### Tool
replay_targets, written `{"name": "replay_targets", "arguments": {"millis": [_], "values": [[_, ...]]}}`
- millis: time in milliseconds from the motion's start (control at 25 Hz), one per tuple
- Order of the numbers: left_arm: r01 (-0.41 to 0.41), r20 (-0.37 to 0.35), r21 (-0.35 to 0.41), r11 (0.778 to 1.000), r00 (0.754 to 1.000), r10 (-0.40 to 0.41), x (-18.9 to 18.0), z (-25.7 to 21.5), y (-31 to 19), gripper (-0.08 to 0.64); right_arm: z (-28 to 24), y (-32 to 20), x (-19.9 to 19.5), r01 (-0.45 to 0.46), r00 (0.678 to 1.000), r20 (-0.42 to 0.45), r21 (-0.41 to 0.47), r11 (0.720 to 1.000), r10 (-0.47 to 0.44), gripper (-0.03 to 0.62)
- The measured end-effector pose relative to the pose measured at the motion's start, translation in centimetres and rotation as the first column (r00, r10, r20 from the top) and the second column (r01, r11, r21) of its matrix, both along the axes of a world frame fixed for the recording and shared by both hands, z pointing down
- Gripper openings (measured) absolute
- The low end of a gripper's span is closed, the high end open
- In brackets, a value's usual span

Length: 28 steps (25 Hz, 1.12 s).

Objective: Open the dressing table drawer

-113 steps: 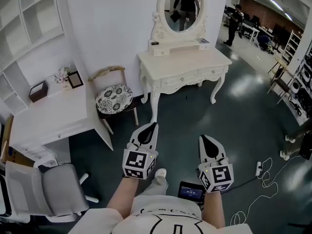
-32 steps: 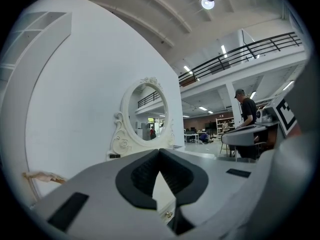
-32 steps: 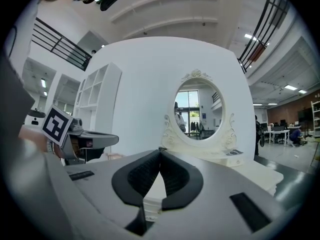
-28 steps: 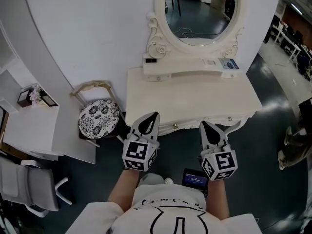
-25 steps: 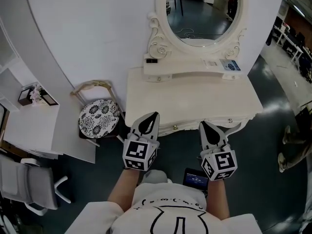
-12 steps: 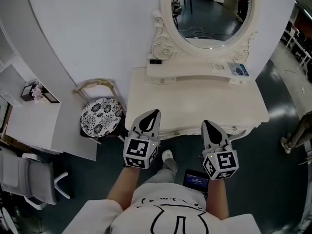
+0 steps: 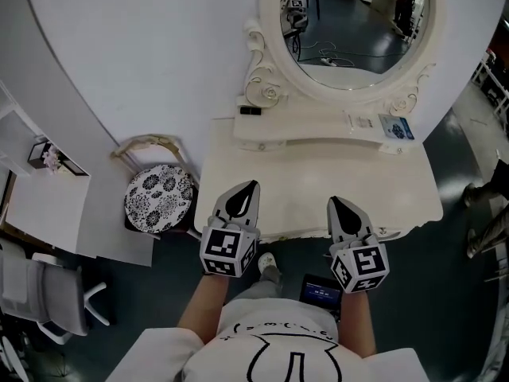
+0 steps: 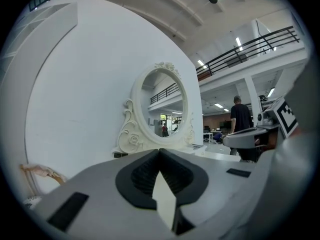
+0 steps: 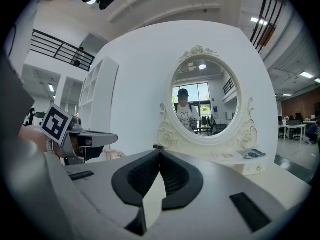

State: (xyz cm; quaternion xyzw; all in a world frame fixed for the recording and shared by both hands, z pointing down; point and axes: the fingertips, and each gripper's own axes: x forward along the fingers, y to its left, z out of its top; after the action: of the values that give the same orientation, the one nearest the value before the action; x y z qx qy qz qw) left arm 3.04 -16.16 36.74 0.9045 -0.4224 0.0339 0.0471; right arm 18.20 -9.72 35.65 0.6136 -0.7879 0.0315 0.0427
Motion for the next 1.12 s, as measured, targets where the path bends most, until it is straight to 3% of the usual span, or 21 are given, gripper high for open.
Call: {"name": "replay_targets", "arguments": {"millis": [680,1120], "values": [[0.055,-0.017,-0.067,0.996,0.998,-0.056,3.8,2.3,-11.5,0.005,1.1,-12.6,5.3,0.033,0.999,-0.01,-0.058,0.998,-0.034,0.02],[0.105,0.017,-0.075,0.992,0.994,-0.104,3.3,2.7,-14.2,0.0,1.6,-16.1,5.5,0.073,0.997,-0.002,-0.07,0.995,-0.074,0.02]]}}
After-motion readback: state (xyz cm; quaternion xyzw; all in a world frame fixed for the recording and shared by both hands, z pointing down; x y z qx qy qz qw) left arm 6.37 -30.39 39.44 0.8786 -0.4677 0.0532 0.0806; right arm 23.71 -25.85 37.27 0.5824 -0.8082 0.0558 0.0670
